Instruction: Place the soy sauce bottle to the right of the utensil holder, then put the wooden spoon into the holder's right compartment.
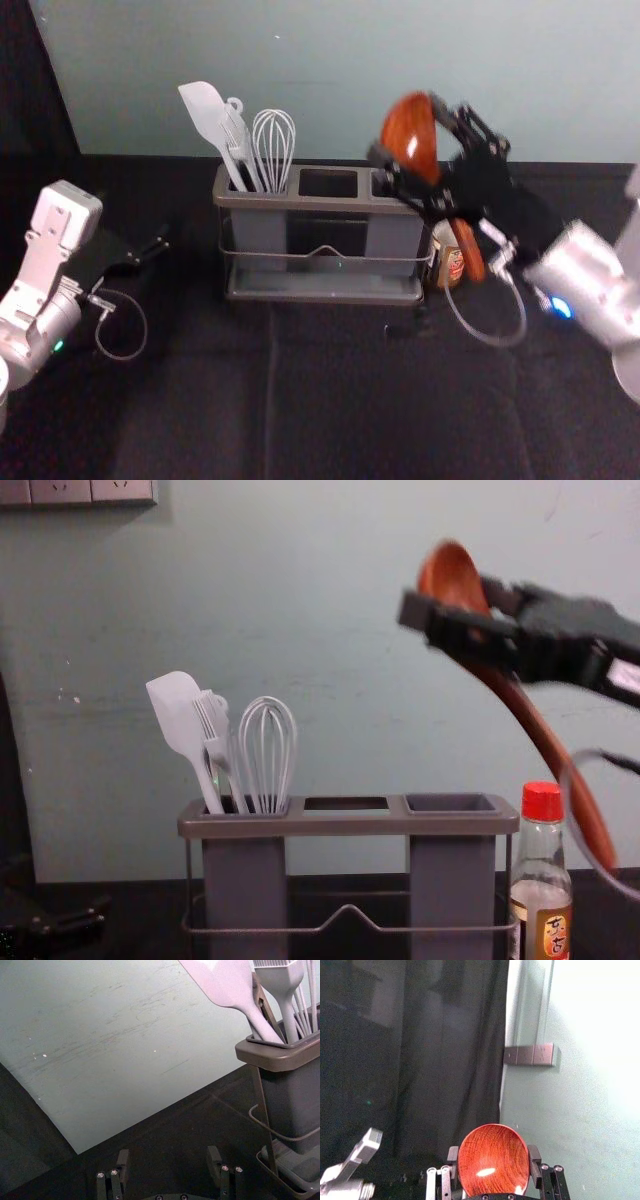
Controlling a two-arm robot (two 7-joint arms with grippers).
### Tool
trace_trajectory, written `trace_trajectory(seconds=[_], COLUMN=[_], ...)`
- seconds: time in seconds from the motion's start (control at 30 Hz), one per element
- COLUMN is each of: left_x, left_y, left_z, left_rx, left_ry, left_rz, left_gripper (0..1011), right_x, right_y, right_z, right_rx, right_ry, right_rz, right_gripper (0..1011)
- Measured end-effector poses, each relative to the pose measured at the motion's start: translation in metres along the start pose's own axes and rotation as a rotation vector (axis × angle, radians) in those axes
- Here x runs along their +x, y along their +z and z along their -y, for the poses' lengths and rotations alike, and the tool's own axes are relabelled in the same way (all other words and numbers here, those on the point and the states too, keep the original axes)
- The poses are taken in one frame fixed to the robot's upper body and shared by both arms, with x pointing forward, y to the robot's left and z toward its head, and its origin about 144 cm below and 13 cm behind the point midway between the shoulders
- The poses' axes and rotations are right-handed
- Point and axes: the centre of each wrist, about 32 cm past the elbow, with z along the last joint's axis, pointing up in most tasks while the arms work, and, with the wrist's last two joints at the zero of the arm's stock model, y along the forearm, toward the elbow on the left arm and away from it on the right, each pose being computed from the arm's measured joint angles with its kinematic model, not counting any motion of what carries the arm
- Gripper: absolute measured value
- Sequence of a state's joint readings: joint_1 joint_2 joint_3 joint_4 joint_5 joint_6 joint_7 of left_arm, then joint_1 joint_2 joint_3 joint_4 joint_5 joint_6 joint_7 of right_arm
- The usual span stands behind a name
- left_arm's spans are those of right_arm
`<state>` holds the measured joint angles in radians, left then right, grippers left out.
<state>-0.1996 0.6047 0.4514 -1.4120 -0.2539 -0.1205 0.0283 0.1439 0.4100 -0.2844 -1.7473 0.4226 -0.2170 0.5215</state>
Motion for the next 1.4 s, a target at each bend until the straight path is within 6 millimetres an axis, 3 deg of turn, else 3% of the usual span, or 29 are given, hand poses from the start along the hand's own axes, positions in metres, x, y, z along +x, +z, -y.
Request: trace_trajectory(seconds=[0.1, 0.4, 0.7, 1.07, 1.4], left_x=[0.0, 0.0, 0.0, 0.0, 0.0], left_y=[0.0, 0.0, 0.0, 0.0, 0.0], left_z=[0.0, 0.0, 0.0, 0.0, 0.0], left_rx=[0.0, 0.0, 0.0, 0.0, 0.0], left_ry=[0.0, 0.0, 0.0, 0.0, 0.0], left_rz=[0.0, 0.0, 0.0, 0.0, 0.0], left_gripper=[1005, 1005, 1005, 1005, 1005], right_x=[0.01, 0.029, 0.043, 0.049, 0.042], right_y=[0.0, -0.014, -0.028, -0.056, -0.083], right_z=[-0.022, -0.063, -0.088, -0.101, -0.099], right_rx=[0.039, 0.119, 0.145, 0.176, 0.154], right_ry=[0.013, 0.003, -0.035, -0.104, -0.126], right_rz=[0.003, -0.045, -0.04, -0.053, -0.087], right_gripper=[838, 838, 838, 838, 838])
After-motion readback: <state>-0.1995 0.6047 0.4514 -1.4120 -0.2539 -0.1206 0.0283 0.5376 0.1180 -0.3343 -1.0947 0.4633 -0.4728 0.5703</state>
